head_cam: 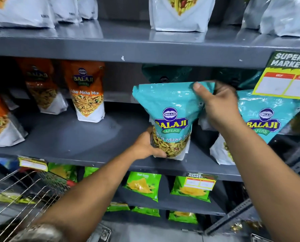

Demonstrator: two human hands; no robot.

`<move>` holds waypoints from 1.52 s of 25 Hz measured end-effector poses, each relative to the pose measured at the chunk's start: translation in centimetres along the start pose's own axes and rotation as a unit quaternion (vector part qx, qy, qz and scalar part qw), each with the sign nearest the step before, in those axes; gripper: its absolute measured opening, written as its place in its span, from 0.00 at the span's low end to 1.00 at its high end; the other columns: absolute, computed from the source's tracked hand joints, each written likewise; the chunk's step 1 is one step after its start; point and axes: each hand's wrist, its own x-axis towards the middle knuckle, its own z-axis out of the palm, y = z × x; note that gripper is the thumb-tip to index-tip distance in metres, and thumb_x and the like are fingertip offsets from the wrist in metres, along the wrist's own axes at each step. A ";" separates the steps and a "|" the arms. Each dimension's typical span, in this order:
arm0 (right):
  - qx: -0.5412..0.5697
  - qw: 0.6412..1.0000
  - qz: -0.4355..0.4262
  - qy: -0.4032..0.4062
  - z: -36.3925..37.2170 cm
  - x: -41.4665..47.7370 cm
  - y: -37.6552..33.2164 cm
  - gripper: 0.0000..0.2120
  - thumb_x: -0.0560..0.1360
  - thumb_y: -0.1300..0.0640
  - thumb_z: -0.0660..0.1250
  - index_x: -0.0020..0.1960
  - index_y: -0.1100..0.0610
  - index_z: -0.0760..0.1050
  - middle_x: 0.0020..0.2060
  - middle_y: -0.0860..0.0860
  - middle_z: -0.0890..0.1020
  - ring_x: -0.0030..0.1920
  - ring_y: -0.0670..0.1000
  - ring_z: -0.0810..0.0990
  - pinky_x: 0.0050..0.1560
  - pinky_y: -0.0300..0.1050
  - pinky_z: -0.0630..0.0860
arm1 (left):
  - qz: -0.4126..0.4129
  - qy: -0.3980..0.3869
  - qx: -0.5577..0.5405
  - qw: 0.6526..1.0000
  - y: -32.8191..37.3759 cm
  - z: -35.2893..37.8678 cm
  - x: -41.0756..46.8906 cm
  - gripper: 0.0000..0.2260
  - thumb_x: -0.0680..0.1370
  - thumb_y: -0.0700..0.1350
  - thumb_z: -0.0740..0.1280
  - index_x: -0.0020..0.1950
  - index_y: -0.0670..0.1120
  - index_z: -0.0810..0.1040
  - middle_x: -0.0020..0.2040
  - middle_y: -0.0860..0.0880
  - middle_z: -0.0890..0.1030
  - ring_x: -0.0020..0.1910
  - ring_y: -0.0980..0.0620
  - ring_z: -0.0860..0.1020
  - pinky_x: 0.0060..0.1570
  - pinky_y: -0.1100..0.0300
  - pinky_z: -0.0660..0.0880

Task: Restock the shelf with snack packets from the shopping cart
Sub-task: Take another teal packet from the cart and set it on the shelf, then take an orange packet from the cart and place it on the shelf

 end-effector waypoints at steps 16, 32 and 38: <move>-0.027 0.998 -0.004 0.055 -2.6 -4.2 10.4 0.07 0.77 0.65 0.62 0.47 0.54 0.73 0.38 0.44 0.80 0.38 0.35 0.77 0.43 0.33 0.73 | -0.031 0.035 0.056 0.997 -1.0 1.5 1.3 0.41 0.55 0.43 0.82 0.64 0.48 0.68 0.60 0.49 0.80 0.59 0.50 0.78 0.62 0.51 0.75; -0.292 0.953 -0.054 0.058 2.1 -16.1 18.0 0.28 0.72 0.51 0.59 0.67 0.66 0.66 0.66 0.68 0.68 0.67 0.62 0.65 0.71 0.50 0.57 | -0.003 0.176 0.196 0.965 -4.3 -6.4 -8.9 0.33 0.71 0.49 0.73 0.73 0.44 0.64 0.72 0.45 0.69 0.72 0.50 0.66 0.69 0.65 0.58; -0.243 0.902 -0.157 -0.321 19.1 -23.6 19.5 0.19 0.73 0.53 0.62 0.58 0.63 0.76 0.61 0.62 0.74 0.64 0.59 0.71 0.69 0.50 0.63 | -0.210 0.386 0.260 0.860 -18.0 -21.8 -28.9 0.21 0.76 0.44 0.66 0.68 0.40 0.70 0.67 0.40 0.74 0.67 0.43 0.72 0.67 0.54 0.66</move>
